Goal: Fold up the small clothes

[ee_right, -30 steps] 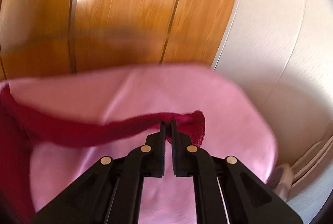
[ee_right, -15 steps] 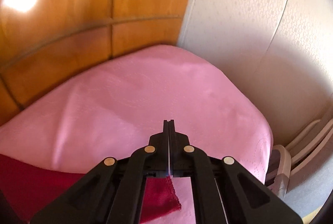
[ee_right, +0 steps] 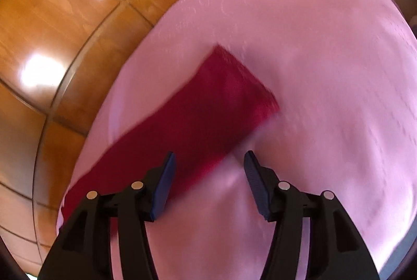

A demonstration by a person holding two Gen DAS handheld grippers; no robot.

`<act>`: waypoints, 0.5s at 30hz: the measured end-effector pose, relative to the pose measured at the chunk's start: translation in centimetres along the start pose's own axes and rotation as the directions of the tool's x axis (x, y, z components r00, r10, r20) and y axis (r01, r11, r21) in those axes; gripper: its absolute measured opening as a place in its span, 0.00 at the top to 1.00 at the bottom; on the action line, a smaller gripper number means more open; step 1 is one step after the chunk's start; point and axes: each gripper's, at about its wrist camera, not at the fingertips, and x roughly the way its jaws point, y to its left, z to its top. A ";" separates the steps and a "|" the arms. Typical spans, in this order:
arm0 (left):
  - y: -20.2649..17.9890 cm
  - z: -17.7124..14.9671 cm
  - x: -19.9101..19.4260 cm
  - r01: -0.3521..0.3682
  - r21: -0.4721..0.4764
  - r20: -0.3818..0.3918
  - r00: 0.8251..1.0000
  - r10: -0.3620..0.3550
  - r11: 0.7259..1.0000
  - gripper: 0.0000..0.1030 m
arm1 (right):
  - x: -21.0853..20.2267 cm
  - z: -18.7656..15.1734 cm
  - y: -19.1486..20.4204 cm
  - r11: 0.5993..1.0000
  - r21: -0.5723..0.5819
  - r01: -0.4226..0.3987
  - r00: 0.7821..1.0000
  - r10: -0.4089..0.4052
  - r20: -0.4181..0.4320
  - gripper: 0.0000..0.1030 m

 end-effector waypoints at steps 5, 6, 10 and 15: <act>0.0 0.0 0.0 -0.002 0.002 0.002 1.000 0.002 1.000 0.21 | -1.4 2.0 3.2 0.962 -0.207 0.176 0.981 -0.155 0.116 0.95; 0.0 -0.1 0.0 -0.001 0.002 0.003 1.000 0.001 1.000 0.21 | -1.7 2.2 3.1 0.948 -0.221 0.228 0.969 -0.198 0.151 0.95; 0.1 -0.1 0.2 0.016 0.004 0.001 1.000 -0.016 1.000 0.16 | -0.2 2.2 0.7 0.940 -0.180 0.290 0.956 -0.277 0.094 0.95; 0.2 0.0 0.2 0.024 0.003 0.002 1.000 -0.024 1.000 0.16 | -1.8 0.2 1.2 0.966 -0.165 0.198 0.980 -0.190 0.064 0.52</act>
